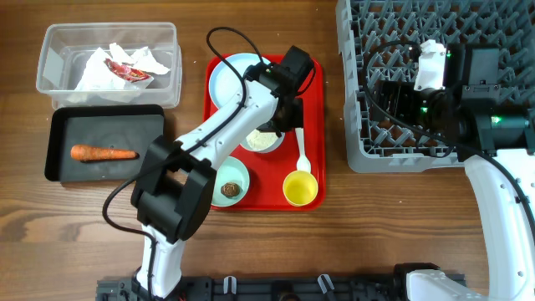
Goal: Sort waste into correct bins and load items into the dishwasher rack
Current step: 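Reach the left gripper to the rice bowl and grasp its rim, then lift the rice bowl and move it over the black tray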
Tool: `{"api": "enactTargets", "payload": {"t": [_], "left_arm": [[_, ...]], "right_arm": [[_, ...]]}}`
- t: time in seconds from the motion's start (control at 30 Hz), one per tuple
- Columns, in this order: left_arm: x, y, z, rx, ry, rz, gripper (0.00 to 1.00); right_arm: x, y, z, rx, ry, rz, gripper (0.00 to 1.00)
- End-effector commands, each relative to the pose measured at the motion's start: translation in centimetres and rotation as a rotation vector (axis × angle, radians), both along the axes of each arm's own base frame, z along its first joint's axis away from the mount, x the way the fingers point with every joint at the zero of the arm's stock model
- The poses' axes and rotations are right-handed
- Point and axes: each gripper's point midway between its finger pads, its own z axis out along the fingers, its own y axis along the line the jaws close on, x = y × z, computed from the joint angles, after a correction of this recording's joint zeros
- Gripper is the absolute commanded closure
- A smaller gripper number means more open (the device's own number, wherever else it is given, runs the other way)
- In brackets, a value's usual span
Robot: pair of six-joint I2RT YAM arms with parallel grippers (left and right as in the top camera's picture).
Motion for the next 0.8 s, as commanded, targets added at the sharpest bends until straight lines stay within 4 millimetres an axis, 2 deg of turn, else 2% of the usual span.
{"api": "enactTargets", "payload": {"t": [0.0, 0.17, 0.33, 0.53, 0.77], "left_arm": [[0.8, -0.3, 6.0, -0.077, -0.115, -0.013, 0.96], [0.4, 1.3, 9.4, -0.1, -0.154, 0.011, 0.96], [0.9, 6.1, 11.9, -0.094, -0.161, 0.111, 0.96], [2.0, 13.2, 12.0, -0.071, -0.11, 0.245, 0.96], [3.2, 19.2, 11.7, -0.197, -0.059, 0.307, 0.96]], "right_arm": [[0.6, -0.5, 0.5, -0.01, -0.014, -0.025, 0.0], [0.6, -0.5, 0.5, -0.01, -0.014, -0.025, 0.0], [0.6, -0.5, 0.6, -0.009, -0.016, -0.025, 0.0], [0.6, -0.5, 0.6, -0.009, -0.017, -0.025, 0.0], [0.6, -0.5, 0.6, -0.009, -0.017, -0.025, 0.0]]}}
